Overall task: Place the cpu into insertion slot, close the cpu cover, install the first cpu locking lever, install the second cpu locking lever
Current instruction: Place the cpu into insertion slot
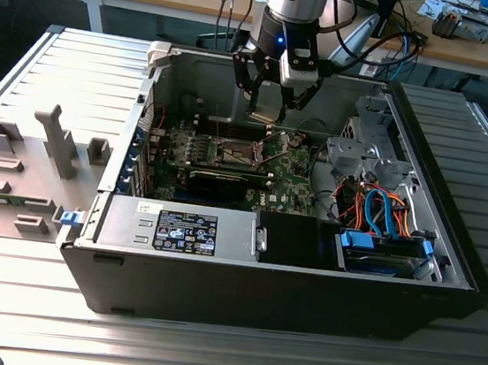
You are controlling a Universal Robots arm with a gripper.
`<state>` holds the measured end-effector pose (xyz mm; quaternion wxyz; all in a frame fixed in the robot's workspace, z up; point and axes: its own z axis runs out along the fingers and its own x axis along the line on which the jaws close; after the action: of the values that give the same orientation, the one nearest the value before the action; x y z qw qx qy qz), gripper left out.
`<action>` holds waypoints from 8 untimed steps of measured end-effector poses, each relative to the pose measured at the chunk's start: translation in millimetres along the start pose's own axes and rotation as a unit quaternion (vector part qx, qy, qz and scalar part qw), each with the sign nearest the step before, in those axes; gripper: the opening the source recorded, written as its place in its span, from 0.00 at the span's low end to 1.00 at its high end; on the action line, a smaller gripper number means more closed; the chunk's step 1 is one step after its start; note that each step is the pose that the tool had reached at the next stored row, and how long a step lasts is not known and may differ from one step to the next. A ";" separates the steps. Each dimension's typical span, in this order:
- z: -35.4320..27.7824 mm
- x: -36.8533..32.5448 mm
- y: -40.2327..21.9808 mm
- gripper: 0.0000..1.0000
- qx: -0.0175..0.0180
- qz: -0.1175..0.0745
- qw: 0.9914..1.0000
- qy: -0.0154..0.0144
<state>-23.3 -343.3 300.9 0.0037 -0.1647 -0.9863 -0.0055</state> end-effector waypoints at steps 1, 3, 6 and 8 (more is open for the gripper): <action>0.0 0.0 0.0 0.54 0.000 0.000 1.000 0.000; 0.0 0.0 0.0 0.54 0.000 0.001 1.000 0.000; 0.0 0.0 0.0 0.54 0.001 0.002 1.000 0.000; 0.0 0.0 0.0 0.54 0.001 0.002 1.000 0.000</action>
<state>-23.3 -343.3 300.9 0.0035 -0.1671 -0.9859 -0.0045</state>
